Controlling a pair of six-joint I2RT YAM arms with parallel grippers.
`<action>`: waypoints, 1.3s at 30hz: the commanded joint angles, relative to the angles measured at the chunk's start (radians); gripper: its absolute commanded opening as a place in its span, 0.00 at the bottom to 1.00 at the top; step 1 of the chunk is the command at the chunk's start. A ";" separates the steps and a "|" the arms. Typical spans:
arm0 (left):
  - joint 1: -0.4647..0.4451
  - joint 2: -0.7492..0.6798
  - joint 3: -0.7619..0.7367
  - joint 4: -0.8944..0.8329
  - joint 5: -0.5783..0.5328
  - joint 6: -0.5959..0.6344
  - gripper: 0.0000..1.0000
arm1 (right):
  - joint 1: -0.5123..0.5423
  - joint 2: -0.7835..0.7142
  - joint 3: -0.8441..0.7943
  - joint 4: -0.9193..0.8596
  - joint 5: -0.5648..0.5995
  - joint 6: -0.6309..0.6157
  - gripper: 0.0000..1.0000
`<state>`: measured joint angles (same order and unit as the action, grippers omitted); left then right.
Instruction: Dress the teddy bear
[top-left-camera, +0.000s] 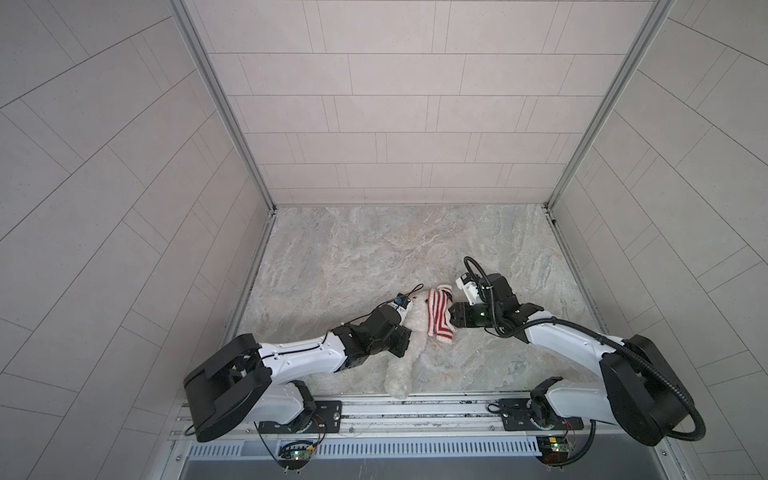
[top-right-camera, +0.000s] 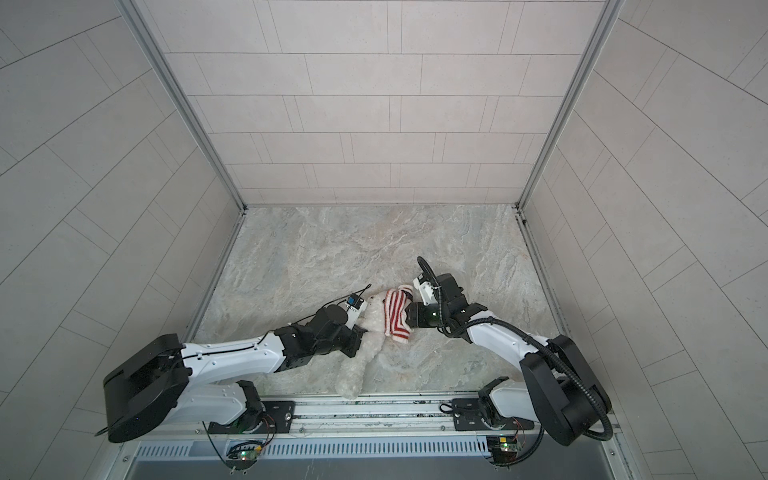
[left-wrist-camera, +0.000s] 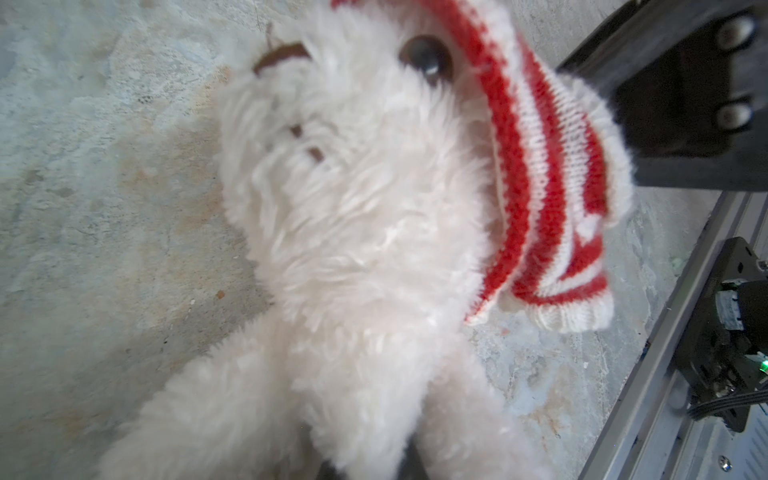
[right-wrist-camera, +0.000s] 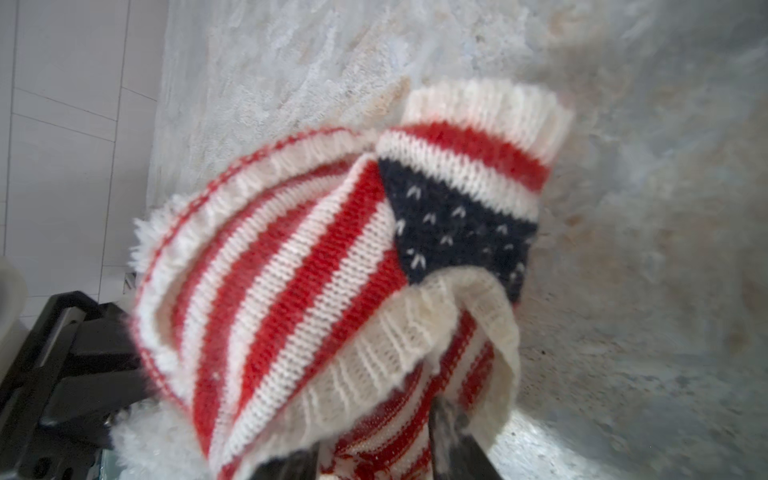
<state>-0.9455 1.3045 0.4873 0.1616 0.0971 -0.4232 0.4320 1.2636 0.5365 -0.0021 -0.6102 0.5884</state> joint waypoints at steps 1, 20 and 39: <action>-0.005 -0.009 -0.019 -0.022 0.005 0.037 0.00 | 0.014 -0.026 0.008 0.082 -0.073 0.036 0.50; -0.029 -0.132 -0.075 0.049 0.039 0.064 0.00 | 0.055 -0.007 0.027 0.113 -0.051 0.048 0.61; -0.050 -0.293 -0.125 0.108 0.089 0.098 0.00 | 0.140 -0.061 0.059 0.164 -0.112 0.028 0.57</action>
<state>-0.9890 1.0386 0.3603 0.1936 0.1646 -0.3473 0.5552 1.2423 0.5777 0.1383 -0.6861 0.6277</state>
